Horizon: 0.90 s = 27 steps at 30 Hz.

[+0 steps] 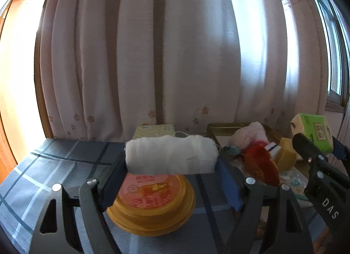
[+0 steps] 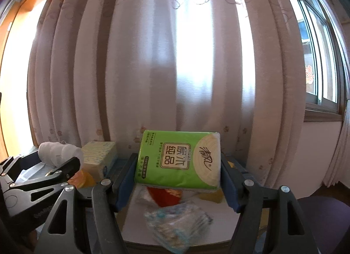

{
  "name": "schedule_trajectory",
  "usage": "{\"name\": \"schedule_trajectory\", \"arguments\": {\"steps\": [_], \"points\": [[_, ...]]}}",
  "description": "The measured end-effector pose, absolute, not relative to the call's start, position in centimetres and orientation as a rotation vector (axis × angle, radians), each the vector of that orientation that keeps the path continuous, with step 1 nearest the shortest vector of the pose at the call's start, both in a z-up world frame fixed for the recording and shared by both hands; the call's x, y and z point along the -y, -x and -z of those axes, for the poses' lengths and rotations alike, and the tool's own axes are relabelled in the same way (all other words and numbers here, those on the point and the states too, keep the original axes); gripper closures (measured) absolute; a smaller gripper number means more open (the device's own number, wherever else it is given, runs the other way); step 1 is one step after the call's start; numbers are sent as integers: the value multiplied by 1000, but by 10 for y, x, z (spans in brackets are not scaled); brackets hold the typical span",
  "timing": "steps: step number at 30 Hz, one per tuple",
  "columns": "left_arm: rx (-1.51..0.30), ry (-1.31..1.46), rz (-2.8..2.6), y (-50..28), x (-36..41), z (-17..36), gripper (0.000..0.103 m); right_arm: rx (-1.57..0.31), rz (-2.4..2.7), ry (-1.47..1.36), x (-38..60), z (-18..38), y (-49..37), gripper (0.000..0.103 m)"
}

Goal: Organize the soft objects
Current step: 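Carry the towel roll and green tissue pack over to the gold tray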

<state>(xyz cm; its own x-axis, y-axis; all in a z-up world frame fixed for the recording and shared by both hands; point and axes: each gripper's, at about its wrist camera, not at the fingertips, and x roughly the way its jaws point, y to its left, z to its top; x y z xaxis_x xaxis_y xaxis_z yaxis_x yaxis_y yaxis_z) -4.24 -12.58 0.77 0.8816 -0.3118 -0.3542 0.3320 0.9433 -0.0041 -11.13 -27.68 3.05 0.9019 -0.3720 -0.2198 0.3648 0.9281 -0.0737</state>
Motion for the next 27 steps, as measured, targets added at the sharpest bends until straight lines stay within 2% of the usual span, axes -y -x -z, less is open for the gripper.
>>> {"name": "schedule_trajectory", "arguments": {"steps": [27], "points": [[-312,-62,459,58,181,-32,23,-215,472,58,322,-40,123,32]]}}
